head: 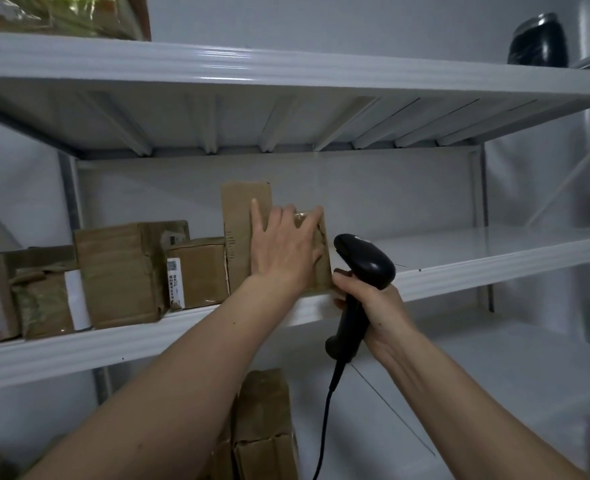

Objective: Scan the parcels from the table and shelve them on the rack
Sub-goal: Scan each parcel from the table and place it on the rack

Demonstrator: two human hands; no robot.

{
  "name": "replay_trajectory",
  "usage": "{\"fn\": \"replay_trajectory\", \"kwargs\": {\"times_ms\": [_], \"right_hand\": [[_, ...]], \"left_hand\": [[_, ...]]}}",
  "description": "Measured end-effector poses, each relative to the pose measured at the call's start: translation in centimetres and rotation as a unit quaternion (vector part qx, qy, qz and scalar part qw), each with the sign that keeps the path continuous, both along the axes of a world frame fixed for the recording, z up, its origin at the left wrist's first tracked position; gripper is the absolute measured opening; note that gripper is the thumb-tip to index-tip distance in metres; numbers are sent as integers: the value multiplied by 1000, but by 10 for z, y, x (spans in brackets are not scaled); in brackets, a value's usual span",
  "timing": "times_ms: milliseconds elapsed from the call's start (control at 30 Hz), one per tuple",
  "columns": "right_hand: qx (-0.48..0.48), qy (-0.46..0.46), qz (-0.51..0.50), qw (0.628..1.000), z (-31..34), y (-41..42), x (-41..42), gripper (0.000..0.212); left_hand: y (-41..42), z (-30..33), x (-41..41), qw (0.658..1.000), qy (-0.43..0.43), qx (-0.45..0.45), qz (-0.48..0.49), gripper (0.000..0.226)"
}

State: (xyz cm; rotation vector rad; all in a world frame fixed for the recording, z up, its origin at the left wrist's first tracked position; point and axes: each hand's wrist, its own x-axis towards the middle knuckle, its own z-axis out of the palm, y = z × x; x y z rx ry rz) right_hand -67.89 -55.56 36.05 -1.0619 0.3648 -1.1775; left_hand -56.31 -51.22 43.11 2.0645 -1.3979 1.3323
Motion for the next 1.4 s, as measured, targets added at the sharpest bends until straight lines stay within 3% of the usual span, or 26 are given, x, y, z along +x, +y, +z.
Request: {"fn": "replay_trajectory", "kwargs": {"times_ms": [100,233,400,567,700,1000,1200,1400], "right_hand": [[-5,18,3,1000,-5,-2,-4,13],[-11,15,24,1000,-16,2,-5,13],[-31,51,63,996,-41,14,0,9],[-43,69,102,991,-71,34,8,9],[-11,92,155,984,-97,58,17,9],[41,156,216,963,-149,156,67,10],[88,180,241,950,-184,244,119,14],[72,224,273,933,-208,335,175,19]], "left_hand": [[-3,-4,0,1000,9,-13,-22,62],[6,-27,1,974,39,-146,-171,47],[40,-71,6,929,224,-150,-253,25],[66,-110,28,873,421,-138,-206,18],[94,-140,46,833,514,-122,-164,17],[204,-202,93,691,701,-114,-137,29],[317,-233,136,673,719,-141,-102,23],[431,-255,184,673,726,-133,-45,30]]}}
